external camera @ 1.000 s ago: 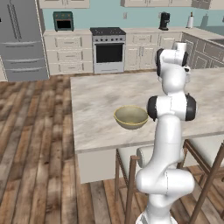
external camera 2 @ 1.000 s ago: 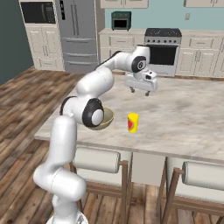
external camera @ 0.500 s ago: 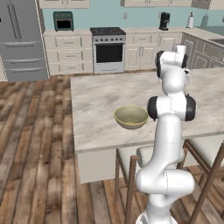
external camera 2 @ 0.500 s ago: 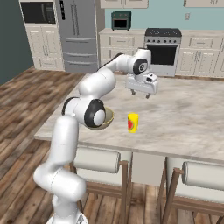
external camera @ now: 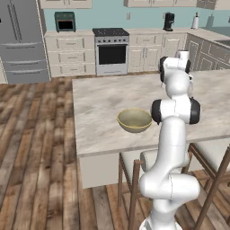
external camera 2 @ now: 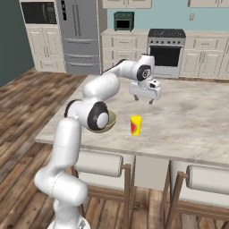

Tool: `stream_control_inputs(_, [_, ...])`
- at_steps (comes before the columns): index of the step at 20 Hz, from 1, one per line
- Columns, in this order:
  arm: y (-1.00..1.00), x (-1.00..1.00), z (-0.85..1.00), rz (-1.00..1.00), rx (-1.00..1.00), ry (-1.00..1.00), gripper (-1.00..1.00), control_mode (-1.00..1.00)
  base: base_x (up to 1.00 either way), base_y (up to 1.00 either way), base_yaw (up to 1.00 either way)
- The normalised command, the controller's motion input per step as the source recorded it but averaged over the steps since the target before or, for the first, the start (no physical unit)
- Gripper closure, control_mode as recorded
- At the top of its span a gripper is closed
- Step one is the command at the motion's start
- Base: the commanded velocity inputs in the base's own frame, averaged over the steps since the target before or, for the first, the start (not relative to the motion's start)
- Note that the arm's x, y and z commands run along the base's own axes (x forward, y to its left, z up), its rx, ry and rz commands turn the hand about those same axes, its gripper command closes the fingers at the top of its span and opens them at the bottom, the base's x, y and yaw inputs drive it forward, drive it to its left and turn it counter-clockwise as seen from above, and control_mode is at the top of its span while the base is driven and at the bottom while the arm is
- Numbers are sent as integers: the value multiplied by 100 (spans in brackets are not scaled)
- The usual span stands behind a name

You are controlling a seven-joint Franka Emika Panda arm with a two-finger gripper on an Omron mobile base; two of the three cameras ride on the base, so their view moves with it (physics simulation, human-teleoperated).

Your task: Place the cup inside the bowl on the dining table and move the bowl to any counter.

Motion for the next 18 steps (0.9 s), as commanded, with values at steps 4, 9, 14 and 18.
stream_control_inputs(4, [0, 7, -19, 0, 0, 0, -100, -100, 0, 0, 0])
stream_control_inputs(9, [0, 2, -17, 0, 0, 0, -100, -100, 0, 0, 0])
stream_control_inputs(14, [0, 0, -11, 0, 0, 0, -100, -100, 0, 0, 0])
stream_control_inputs(18, [0, 0, -5, 0, 0, 0, -100, -100, 0, 0, 0])
